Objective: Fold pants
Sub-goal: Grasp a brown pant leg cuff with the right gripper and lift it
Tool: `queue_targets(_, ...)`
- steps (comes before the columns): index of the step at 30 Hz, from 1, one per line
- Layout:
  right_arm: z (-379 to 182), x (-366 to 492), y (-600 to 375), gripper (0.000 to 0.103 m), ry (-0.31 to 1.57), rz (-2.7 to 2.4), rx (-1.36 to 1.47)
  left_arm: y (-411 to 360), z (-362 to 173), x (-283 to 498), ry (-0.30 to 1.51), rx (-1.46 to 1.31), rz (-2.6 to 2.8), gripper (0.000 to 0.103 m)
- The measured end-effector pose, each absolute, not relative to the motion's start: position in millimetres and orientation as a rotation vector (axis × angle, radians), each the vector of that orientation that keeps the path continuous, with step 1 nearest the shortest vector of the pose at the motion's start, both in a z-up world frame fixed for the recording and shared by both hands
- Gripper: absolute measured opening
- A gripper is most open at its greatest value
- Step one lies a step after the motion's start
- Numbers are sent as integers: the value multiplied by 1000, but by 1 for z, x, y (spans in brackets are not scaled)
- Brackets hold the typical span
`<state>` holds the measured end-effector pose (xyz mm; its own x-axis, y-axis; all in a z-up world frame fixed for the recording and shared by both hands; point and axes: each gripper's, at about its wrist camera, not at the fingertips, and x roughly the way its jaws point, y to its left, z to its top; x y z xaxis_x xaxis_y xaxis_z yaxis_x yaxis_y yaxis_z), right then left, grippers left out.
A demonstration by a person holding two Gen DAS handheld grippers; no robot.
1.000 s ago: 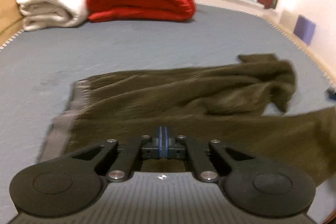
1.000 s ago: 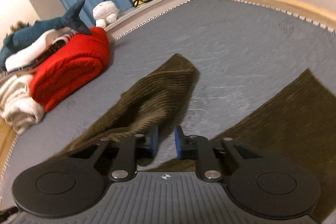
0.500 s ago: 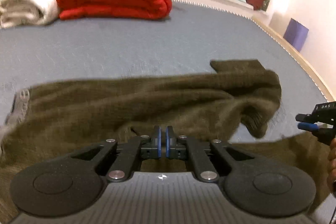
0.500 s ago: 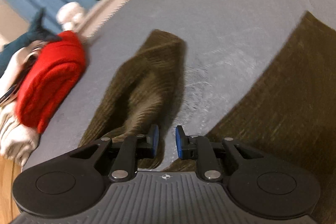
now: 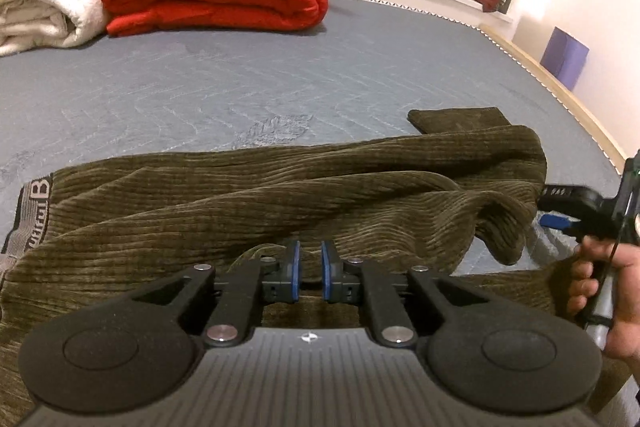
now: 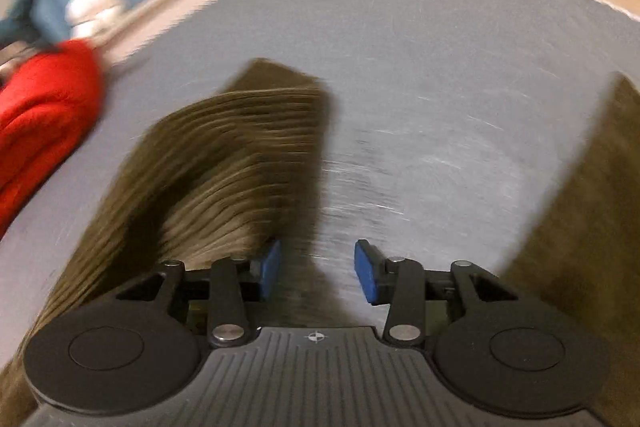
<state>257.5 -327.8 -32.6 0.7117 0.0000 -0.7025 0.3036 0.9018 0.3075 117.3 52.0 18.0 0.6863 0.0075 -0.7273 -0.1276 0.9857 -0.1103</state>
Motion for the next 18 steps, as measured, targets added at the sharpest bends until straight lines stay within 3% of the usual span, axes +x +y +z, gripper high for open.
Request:
queue_targets(5, -40, 267, -327, 44, 756, -112, 418, 51, 8, 125, 838, -151, 84, 16)
queue_targets(18, -43, 275, -340, 45, 728, 225, 874, 36, -2, 126, 840, -108, 63, 17)
